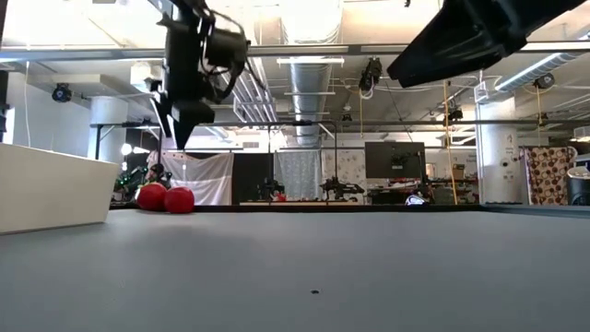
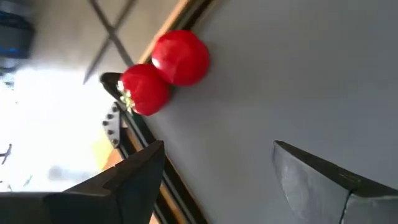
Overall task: Sort produce into baskets
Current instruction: Put the red tomato into the black bin
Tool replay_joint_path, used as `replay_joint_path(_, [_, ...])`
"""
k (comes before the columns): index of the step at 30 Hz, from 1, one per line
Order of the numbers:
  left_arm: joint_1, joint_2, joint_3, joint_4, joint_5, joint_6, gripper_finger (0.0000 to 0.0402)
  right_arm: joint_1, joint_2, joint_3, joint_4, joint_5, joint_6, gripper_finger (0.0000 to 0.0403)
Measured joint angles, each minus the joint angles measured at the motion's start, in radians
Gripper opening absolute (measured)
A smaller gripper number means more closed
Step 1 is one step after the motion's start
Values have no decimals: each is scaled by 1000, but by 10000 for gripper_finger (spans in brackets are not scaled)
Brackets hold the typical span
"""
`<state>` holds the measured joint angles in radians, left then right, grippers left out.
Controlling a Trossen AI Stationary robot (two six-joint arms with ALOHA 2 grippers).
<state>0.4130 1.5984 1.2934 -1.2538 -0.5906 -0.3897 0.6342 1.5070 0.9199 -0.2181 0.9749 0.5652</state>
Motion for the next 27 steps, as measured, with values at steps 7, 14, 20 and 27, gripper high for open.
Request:
replay_joint_path(7, [132,50,0,31,70,276,278,0,7,-2,0,47,10,364])
replay_joint_path(14, [171,138,1,48,-20,503,278,-20,65,-9,-16,54,-32,363])
replay_joint_path(20, [218,242,54,42,-138,596,289,-62,79,-9,-16,104,-60,363])
replay_joint_path(27, [347,379,187,-60,-130,582,328,-121,81,-52,-15,102,-61,363])
